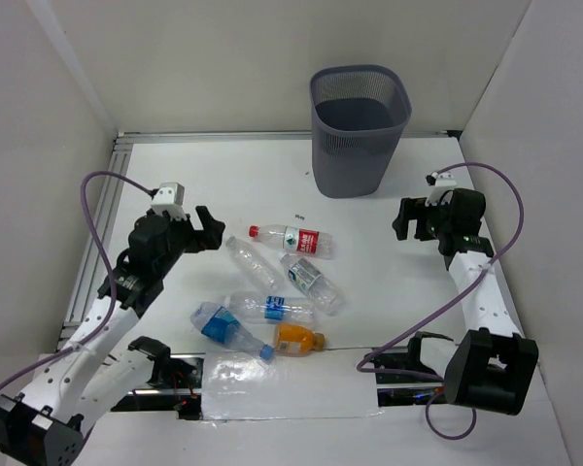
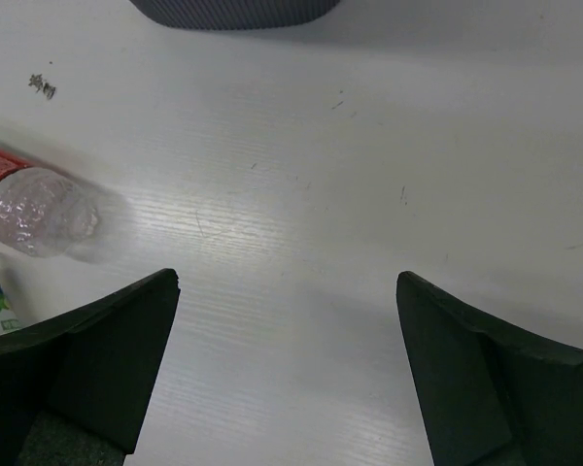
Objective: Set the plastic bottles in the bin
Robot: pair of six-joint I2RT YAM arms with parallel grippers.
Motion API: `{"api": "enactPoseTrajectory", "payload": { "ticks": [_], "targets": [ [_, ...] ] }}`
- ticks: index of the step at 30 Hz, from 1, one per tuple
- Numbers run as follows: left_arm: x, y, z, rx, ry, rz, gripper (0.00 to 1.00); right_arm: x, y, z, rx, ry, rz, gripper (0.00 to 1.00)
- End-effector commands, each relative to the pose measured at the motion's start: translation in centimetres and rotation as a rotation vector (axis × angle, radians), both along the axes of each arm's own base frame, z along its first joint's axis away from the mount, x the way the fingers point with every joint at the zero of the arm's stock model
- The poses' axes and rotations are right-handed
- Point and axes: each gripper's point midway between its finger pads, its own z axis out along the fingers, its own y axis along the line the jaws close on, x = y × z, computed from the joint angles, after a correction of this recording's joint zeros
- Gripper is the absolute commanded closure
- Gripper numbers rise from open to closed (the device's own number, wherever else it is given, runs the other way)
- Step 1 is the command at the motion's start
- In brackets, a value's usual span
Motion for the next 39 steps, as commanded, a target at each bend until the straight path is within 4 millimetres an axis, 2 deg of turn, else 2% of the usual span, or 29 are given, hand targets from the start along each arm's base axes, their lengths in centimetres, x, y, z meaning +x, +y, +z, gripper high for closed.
{"api": "enactPoseTrajectory", "payload": {
  "ticks": [1,3,5,6,7,9,10,11,12,13,14,15,16,18,19,20,21,22,23,26,28,29,30,31,33,34,37,38,39],
  "targets": [
    [-0.6,-0.3,-1.8,-0.048,0.106,0.013,0.0,0.2,0.0,1.3,-0.062,-0.063,0.056,0.0],
    [-0.7,-0.5,-2.3,-0.059,0.133,0.009,0.0,-0.1,0.6,1.0,-0.084,-0.051,0.135,0.0],
    [-0.8,-0.7,-2.5,-0.078,0.149,0.007,0.0,-0.7,2.3,0.8,-0.072,-0.053,0.29,0.0],
    [-0.7,-0.7,-2.9,-0.074,0.16,0.008,0.0,-1.0,2.9,0.1,-0.037,-0.029,0.319,0.04],
    [-0.7,-0.8,-2.8,-0.093,0.166,0.015,0.01,-1.1,4.0,0.8,0.01,-0.033,0.371,0.17],
    [-0.6,-0.9,-3.2,-0.099,0.18,0.019,0.04,-1.3,5.0,0.5,0.033,-0.021,0.427,0.31],
    [-0.6,-1.2,-2.9,-0.118,0.177,0.013,0.08,-1.1,5.4,0.5,0.043,-0.013,0.434,0.43],
    [-0.6,-1.2,-3.7,-0.119,0.198,0.018,0.17,-1.1,5.6,0.4,0.034,-0.009,0.439,0.58],
    [-0.5,-1.3,-3.7,-0.143,0.205,0.027,0.45,-1.3,6.7,0.2,0.023,-0.004,0.47,0.74],
    [-0.3,-1.5,-3.7,-0.155,0.208,0.031,0.57,-0.9,7.3,0.4,0.004,-0.011,0.484,0.74],
    [-0.1,-1.4,-4.0,-0.167,0.221,0.048,0.67,-0.9,7.8,0.2,-0.01,-0.007,0.495,0.72],
    [0.2,-1.8,-4.8,-0.186,0.255,0.051,0.7,-1.1,9.6,0.6,-0.02,-0.021,0.556,0.57],
    [0.2,-2.5,-5.1,-0.187,0.272,0.038,0.7,-1.2,10.1,-0.1,-0.023,0.002,0.569,0.45],
    [0.6,-2.9,-5.9,-0.185,0.315,0.068,0.49,-0.5,10.9,0.3,-0.03,-0.015,0.585,0.27],
    [1.3,-3.4,-6.5,-0.179,0.348,0.103,0.25,-0.2,11.6,0.6,-0.014,-0.009,0.582,0.18],
    [1.5,-3.6,-7.1,-0.164,0.377,0.125,0.17,0.4,11.8,0.5,-0.016,-0.006,0.577,0.08],
    [1.0,-3.4,-8.5,-0.129,0.444,0.161,0.12,0.7,11.9,0.3,-0.031,-0.007,0.571,0.03],
    [1.7,-3.5,-7.9,-0.143,0.46,0.22,0.07,0.9,12.4,0.5,-0.034,-0.006,0.577,0.0],
    [1.7,-4.1,-10.2,-0.104,0.547,0.249,0.04,1.4,12.7,0.6,-0.033,-0.007,0.567,0.0],
    [0.5,-5.6,-12.0,-0.087,0.691,0.322,0.0,1.6,13.9,0.3,-0.055,0.006,0.579,0.0],
    [0.1,-6.5,-14.1,-0.058,0.749,0.348,0.0,2.2,14.3,1.5,-0.07,-0.025,0.569,0.0],
    [0.4,-7.4,-14.0,-0.083,0.748,0.365,0.0,2.1,15.0,1.1,-0.078,-0.015,0.582,0.0],
    [0.3,-7.4,-15.5,-0.058,0.787,0.387,0.0,2.4,15.1,1.5,-0.094,-0.026,0.574,0.0],
    [0.7,-8.0,-15.3,-0.062,0.786,0.402,0.0,2.6,15.8,1.9,-0.094,-0.038,0.581,0.0],
    [-0.3,-8.1,-16.6,0.0,0.84,0.423,0.0,3.4,16.2,2.3,-0.131,-0.052,0.576,0.0],
    [-0.4,-8.0,-17.7,0.018,0.864,0.438,0.05,3.5,16.9,2.5,-0.157,-0.064,0.598,0.0],
    [-0.9,-8.4,-18.8,0.028,0.874,0.434,0.21,4.8,18.1,3.0,-0.201,-0.105,0.631,0.0],
    [-1.2,-8.2,-19.4,0.027,0.881,0.442,0.35,5.0,18.6,2.9,-0.209,-0.107,0.647,0.0],
    [-1.3,-8.2,-19.6,0.026,0.88,0.442,0.41,5.6,19.4,3.1,-0.22,-0.123,0.668,0.0]
  ]
}}
